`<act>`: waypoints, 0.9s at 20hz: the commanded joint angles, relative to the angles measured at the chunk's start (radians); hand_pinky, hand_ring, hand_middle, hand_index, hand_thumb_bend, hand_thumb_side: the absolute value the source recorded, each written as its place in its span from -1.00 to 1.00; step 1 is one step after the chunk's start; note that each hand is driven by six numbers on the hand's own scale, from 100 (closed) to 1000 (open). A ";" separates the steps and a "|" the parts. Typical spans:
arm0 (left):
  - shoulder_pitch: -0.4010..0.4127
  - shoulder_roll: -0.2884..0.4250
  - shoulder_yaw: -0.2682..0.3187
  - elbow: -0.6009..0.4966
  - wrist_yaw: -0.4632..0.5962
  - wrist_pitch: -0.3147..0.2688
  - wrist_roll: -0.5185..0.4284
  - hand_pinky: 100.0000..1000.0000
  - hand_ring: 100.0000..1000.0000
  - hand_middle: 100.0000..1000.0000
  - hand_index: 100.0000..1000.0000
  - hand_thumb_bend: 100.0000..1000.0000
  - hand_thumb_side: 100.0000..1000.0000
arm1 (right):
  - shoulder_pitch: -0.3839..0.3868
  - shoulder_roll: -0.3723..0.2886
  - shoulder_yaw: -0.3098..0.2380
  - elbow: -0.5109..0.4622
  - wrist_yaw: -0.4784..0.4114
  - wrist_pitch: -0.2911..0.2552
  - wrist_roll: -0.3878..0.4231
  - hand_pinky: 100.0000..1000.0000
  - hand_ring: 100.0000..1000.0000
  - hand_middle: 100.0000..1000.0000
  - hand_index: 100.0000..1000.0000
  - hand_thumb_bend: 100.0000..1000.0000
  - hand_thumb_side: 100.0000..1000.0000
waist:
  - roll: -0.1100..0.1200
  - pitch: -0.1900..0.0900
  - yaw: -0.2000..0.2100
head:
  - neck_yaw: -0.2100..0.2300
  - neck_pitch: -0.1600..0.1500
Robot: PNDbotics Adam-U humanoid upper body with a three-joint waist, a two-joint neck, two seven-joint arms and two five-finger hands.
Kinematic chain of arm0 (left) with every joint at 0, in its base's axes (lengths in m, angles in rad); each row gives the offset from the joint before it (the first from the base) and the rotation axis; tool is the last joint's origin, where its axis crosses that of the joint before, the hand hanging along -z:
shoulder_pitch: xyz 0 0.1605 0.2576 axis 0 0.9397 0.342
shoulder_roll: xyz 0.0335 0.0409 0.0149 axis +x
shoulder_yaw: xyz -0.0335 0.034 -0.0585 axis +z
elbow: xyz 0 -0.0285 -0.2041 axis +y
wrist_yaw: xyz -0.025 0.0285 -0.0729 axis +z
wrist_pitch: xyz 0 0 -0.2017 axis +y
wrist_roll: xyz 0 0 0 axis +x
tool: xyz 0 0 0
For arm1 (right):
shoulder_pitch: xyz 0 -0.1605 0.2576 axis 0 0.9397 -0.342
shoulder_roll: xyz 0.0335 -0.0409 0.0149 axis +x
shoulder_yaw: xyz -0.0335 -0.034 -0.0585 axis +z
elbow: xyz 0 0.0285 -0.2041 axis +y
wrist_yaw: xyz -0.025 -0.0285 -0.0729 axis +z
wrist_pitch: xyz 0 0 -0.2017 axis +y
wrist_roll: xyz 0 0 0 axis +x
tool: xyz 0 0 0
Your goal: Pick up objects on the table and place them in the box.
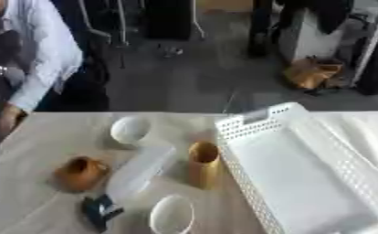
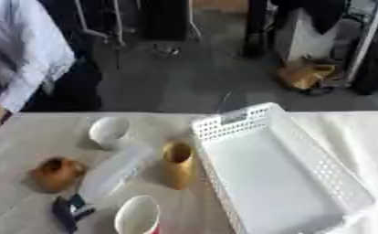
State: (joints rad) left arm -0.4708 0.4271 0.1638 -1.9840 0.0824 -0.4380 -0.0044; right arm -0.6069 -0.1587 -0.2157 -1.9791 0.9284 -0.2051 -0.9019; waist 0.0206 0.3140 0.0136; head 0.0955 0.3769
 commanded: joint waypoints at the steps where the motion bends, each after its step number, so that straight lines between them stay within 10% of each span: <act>1: -0.003 0.036 0.001 -0.016 -0.016 0.001 0.004 0.94 0.83 0.78 0.80 -1.00 0.09 | -0.011 -0.017 -0.004 -0.021 0.005 -0.005 -0.005 0.39 0.59 0.63 0.49 -1.00 1.00 | 0.000 -0.025 0.002 | 0.001 0.010; 5: 0.000 0.053 0.006 -0.016 -0.060 0.015 -0.002 0.96 0.91 0.82 0.84 -1.00 -0.06 | -0.010 -0.019 -0.003 -0.021 0.004 -0.003 -0.005 0.39 0.59 0.63 0.49 -1.00 1.00 | 0.001 -0.026 0.003 | 0.002 0.012; 8: -0.002 0.117 0.022 -0.016 -0.188 0.039 -0.014 1.00 1.00 0.97 0.93 -1.00 -0.55 | -0.007 -0.027 -0.002 -0.021 0.007 0.002 -0.005 0.39 0.58 0.63 0.48 -1.00 1.00 | 0.004 -0.032 0.008 | 0.000 0.024; 18: 0.014 0.434 -0.040 -0.016 -0.543 0.120 -0.244 1.00 1.00 1.00 1.00 -1.00 -0.68 | 0.019 -0.049 0.008 -0.021 0.015 0.015 -0.005 0.39 0.58 0.62 0.47 -1.00 1.00 | 0.037 -0.064 0.031 | 0.003 0.072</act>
State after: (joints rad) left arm -0.4507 0.7931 0.1262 -1.9867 -0.4291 -0.3232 -0.2123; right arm -0.5795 -0.1829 -0.2120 -1.9791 0.9362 -0.1899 -0.9041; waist 0.0573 0.2690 0.0425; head 0.0957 0.4377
